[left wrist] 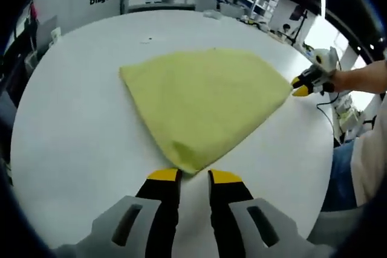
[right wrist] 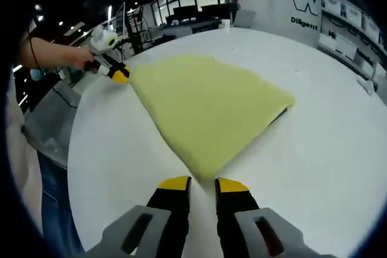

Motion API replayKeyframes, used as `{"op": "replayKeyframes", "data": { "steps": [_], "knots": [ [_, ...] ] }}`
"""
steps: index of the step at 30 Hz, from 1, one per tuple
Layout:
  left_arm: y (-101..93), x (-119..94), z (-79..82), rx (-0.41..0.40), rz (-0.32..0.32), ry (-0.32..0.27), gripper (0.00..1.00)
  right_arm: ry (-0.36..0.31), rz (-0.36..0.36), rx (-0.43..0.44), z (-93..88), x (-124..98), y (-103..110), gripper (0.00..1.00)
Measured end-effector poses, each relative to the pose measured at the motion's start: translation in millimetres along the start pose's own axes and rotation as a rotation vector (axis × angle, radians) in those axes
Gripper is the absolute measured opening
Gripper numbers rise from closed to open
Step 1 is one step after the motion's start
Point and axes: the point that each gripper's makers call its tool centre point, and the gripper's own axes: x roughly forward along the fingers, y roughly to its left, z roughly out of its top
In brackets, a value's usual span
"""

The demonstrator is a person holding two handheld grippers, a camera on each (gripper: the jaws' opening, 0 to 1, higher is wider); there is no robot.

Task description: Fold the garment on the visible template until the final outline fits inside the template.

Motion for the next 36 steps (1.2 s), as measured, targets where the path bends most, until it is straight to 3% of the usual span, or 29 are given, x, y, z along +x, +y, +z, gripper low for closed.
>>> {"op": "replayKeyframes", "data": {
  "steps": [6,16,21,26,29,32,36],
  "knots": [
    [5.7,3,-0.3,-0.071,0.017,-0.012,0.12,-0.002,0.005,-0.003,0.8,2,1,0.04],
    [8.8,4,-2.5,-0.044,0.033,-0.006,0.03,-0.009,0.002,-0.040,3.3,1,-2,0.00],
    [8.7,1,-1.2,0.059,0.023,0.002,0.02,-0.012,0.010,-0.073,5.3,-1,-5,0.00],
    [12.2,-9,3.6,0.260,0.021,0.013,0.01,-0.006,0.013,-0.109,7.1,-9,-12,0.00],
    [14.9,-12,-1.7,0.373,0.019,0.033,0.00,-0.017,-0.036,-0.089,7.9,-17,-30,0.00],
    [6.6,-13,-4.8,0.339,-0.045,-0.010,0.01,-0.017,0.003,-0.046,4.3,-19,-24,0.00],
    [3.7,-12,-5.1,0.350,-0.020,0.004,0.04,-0.013,0.055,0.001,0.8,-17,-7,0.00]
  ]
}}
